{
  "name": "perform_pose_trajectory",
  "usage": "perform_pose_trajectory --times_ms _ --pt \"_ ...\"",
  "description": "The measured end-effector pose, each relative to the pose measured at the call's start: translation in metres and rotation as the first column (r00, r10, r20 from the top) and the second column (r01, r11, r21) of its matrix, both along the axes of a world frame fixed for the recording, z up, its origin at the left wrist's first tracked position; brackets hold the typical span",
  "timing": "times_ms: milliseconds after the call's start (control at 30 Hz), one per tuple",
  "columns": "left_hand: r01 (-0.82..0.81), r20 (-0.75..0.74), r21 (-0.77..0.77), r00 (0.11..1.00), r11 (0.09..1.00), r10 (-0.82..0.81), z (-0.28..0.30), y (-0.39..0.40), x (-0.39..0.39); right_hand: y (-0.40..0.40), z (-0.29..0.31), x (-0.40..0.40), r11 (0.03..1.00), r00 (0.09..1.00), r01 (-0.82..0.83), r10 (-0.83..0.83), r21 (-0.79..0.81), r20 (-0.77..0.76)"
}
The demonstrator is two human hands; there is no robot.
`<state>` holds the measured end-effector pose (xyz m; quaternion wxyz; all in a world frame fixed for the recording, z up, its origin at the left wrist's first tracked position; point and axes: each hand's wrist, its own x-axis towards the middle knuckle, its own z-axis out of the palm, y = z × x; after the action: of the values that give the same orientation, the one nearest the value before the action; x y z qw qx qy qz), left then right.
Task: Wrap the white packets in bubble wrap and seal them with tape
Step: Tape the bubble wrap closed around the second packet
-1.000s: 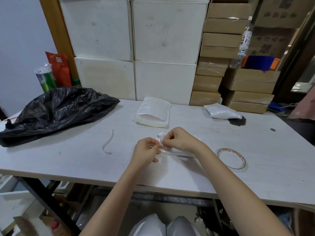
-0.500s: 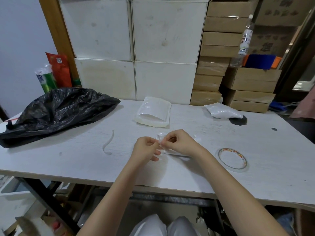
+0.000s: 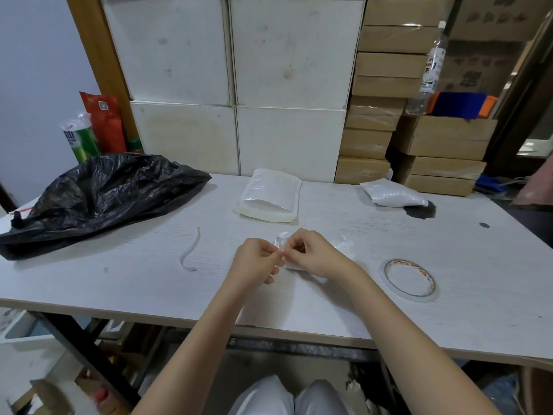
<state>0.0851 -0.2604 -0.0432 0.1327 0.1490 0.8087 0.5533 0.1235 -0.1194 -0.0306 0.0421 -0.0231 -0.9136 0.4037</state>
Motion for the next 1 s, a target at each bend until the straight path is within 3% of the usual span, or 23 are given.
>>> perform_pose_trajectory --times_ms 200,600,833,1000 --pt "0.063 -0.075 -0.144 0.994 0.988 -0.074 -0.001 0.003 -0.003 0.000 -0.007 0.001 0.999 1.000 0.020 -0.019 0.042 -0.016" --pt "-0.023 -0.186 -0.288 0.982 0.957 -0.032 -0.007 0.010 -0.010 -0.006 -0.007 0.002 0.996 0.998 0.052 -0.050 0.073 -0.031" --pt "0.168 0.019 -0.167 0.986 0.972 -0.167 0.010 -0.005 -0.011 0.002 -0.006 -0.001 0.998 1.000 0.019 -0.018 0.055 -0.022" --pt "0.224 0.037 -0.129 0.975 0.966 -0.221 0.010 -0.012 -0.014 -0.001 -0.002 -0.003 0.997 1.000 0.008 -0.007 0.072 -0.013"
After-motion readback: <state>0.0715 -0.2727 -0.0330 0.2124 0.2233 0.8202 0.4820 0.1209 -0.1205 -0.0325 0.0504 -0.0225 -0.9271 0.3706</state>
